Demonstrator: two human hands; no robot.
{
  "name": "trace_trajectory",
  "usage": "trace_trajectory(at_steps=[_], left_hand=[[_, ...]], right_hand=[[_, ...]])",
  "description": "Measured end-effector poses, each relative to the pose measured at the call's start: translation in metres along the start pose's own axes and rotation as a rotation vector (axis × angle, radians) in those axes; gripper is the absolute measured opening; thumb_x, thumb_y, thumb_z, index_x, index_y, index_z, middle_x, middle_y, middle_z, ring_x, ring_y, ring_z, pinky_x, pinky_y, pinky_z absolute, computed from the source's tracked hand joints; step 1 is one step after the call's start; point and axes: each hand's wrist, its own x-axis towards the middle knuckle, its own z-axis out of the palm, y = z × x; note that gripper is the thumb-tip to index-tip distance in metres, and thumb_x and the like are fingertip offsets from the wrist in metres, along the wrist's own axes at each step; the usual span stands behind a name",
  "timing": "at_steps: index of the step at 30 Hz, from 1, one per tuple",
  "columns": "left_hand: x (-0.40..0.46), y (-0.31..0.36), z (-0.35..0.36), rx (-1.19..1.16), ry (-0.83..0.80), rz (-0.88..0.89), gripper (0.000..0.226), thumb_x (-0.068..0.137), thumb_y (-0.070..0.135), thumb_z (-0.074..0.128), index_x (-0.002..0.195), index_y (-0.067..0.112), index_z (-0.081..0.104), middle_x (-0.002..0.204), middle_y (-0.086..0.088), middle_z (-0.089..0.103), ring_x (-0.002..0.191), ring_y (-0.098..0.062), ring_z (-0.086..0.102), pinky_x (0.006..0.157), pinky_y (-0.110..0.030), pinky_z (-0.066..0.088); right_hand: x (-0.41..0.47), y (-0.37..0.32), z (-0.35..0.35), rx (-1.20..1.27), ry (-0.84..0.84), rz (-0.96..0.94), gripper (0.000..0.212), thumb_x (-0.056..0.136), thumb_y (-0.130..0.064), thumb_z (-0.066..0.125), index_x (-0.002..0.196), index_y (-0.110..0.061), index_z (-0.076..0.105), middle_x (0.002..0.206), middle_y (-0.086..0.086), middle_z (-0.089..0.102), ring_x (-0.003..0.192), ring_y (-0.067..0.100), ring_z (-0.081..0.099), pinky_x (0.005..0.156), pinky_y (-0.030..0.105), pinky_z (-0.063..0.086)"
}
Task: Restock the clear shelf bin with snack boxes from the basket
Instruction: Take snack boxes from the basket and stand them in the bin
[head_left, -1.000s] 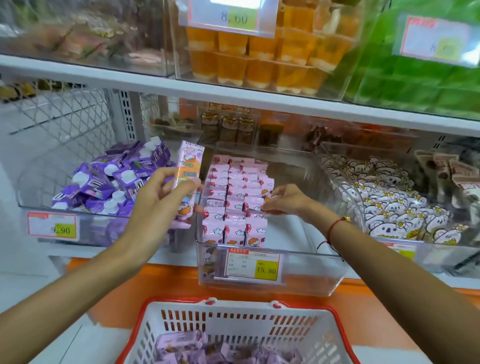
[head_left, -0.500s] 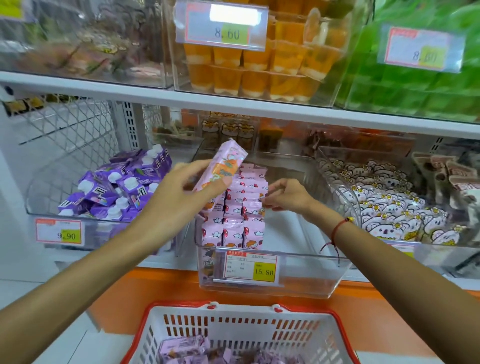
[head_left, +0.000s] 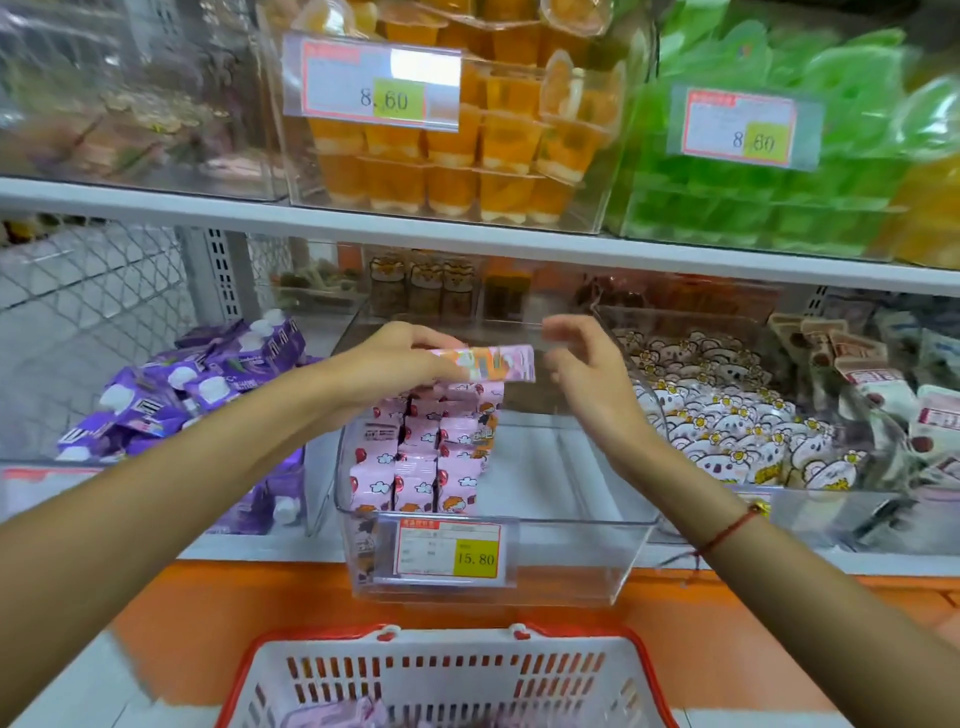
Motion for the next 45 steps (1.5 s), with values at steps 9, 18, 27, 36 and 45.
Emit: trace_trajectory(at_steps=[9, 18, 27, 36, 45], left_hand=[[-0.023, 0.016, 0.01, -0.197, 0.107, 0.241, 0.054, 0.067, 0.007, 0.08, 0.115, 0.021, 0.059, 0.108, 0.004, 0.067, 0.089, -0.002, 0.068, 0.072, -0.01, 0.053], [-0.075, -0.07, 0.008, -0.019, 0.545, 0.146, 0.043, 0.09, 0.027, 0.058, 0.13, 0.025, 0.043, 0.124, 0.012, 0.046, 0.106, 0.0, 0.049, 0.079, -0.015, 0.04], [-0.074, -0.082, 0.015, -0.162, 0.441, 0.119, 0.024, 0.094, 0.031, 0.049, 0.117, 0.029, 0.054, 0.11, 0.015, 0.061, 0.099, -0.004, 0.059, 0.081, -0.02, 0.046], [-0.076, -0.08, 0.012, -0.2, 0.412, 0.146, 0.019, 0.094, 0.028, 0.05, 0.112, 0.031, 0.055, 0.102, 0.029, 0.057, 0.088, 0.015, 0.056, 0.076, -0.011, 0.047], [-0.078, -0.079, 0.01, -0.199, 0.406, 0.145, 0.02, 0.094, 0.026, 0.05, 0.114, 0.028, 0.055, 0.1, 0.027, 0.058, 0.08, 0.019, 0.057, 0.073, -0.007, 0.047]], right_hand=[[-0.021, -0.025, -0.005, -0.298, -0.365, -0.202, 0.025, 0.081, -0.026, 0.073, 0.103, -0.016, 0.065, 0.094, 0.006, 0.068, 0.084, 0.022, 0.061, 0.08, 0.036, 0.049], [-0.001, -0.007, -0.012, -0.092, -0.379, 0.271, 0.031, 0.08, -0.02, 0.075, 0.102, -0.001, 0.064, 0.076, 0.003, 0.067, 0.064, 0.008, 0.062, 0.06, 0.021, 0.054], [0.014, 0.022, 0.031, -0.488, -0.458, 0.342, 0.023, 0.072, -0.006, 0.08, 0.077, -0.005, 0.057, 0.085, 0.016, 0.068, 0.068, 0.02, 0.067, 0.071, 0.033, 0.06], [0.022, 0.034, 0.044, -0.349, -0.552, 0.42, 0.04, 0.074, 0.0, 0.076, 0.111, 0.004, 0.061, 0.109, 0.015, 0.068, 0.098, 0.027, 0.067, 0.089, 0.037, 0.055], [0.024, 0.025, 0.036, -0.221, -0.499, 0.385, 0.043, 0.078, 0.001, 0.074, 0.114, -0.008, 0.052, 0.087, 0.012, 0.069, 0.067, 0.015, 0.067, 0.056, 0.018, 0.056]])
